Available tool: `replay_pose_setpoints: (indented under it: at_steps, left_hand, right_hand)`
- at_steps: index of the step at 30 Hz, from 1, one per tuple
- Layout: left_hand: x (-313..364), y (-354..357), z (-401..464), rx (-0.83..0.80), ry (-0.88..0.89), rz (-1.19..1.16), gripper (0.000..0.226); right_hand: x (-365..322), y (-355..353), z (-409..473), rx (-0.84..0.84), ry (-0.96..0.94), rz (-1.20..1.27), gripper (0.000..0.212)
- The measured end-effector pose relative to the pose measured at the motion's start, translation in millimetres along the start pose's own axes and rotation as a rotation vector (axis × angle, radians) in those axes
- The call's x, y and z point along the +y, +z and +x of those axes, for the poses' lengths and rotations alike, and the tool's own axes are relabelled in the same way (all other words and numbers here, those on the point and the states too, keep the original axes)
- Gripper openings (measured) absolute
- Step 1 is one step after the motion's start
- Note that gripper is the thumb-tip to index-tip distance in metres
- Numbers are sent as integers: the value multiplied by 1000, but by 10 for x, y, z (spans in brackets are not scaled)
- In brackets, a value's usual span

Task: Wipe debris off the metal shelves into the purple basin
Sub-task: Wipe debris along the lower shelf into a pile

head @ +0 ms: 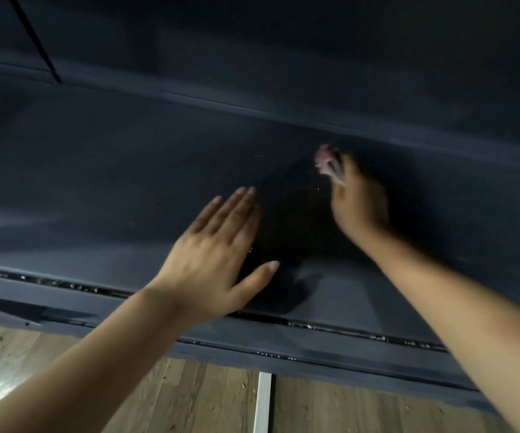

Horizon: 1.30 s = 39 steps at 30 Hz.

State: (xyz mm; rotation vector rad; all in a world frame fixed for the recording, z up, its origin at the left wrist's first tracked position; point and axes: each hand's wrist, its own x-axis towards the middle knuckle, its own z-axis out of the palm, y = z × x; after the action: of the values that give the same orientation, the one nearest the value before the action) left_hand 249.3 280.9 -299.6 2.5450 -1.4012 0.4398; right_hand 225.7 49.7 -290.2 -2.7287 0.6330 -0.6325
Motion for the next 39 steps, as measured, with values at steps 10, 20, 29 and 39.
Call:
replay_pose_setpoints:
  at_steps: [10, 20, 29, 39]
  left_hand:
    - [369, 468, 270, -19, 65, -27, 74]
    - [365, 506, 274, -14, 27, -46, 80]
    - [375, 533, 255, 6, 31, -46, 80]
    - [371, 476, 272, -26, 33, -13, 80]
  right_hand:
    - [603, -106, 216, -196, 156, -123, 39]
    - [585, 143, 844, -203, 272, -2, 33]
    - [390, 343, 1071, -230, 217, 209, 34]
    - [-3, 489, 917, -416, -48, 259, 33]
